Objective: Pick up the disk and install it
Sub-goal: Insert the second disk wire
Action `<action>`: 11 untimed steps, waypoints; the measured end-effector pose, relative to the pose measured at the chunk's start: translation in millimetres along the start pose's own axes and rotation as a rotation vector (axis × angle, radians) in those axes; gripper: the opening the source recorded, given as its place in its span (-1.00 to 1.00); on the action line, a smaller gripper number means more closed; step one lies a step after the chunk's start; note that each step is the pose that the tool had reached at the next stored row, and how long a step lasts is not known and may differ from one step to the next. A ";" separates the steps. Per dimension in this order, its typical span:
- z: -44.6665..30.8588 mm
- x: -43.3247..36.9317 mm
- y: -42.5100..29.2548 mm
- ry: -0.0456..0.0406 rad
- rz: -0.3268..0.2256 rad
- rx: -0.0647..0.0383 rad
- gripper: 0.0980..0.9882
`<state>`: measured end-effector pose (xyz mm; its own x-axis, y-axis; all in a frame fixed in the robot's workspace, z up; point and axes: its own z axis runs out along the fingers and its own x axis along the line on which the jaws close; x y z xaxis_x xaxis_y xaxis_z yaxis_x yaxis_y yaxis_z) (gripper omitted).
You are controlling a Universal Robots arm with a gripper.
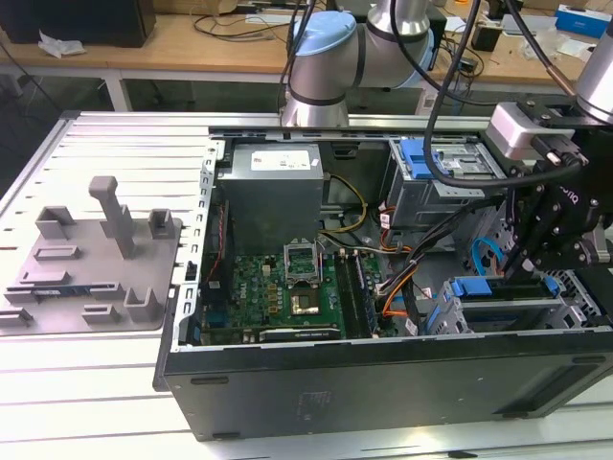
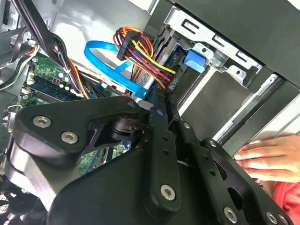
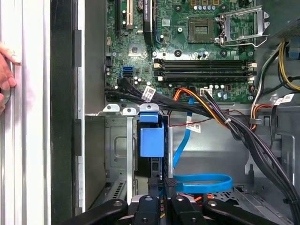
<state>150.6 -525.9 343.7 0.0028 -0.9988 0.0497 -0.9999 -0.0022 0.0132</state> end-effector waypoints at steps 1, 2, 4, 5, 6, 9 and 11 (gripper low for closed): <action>0.6 0.0 -0.1 0.0001 0.000 0.000 -0.86; 1.1 0.0 -0.1 0.0001 0.000 0.000 -0.86; 2.0 0.1 -0.1 0.0001 0.000 0.000 -0.86; 2.3 0.2 -0.1 0.0001 0.000 0.000 -0.86; 2.4 0.3 -0.2 0.0003 0.000 0.000 -0.86; 3.7 0.4 -0.3 0.0003 0.000 0.000 -0.86; 4.3 0.6 -0.3 0.0005 0.000 0.000 -0.86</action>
<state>150.9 -526.7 339.4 0.0029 -0.9987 0.0501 -0.9999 -0.0022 0.0132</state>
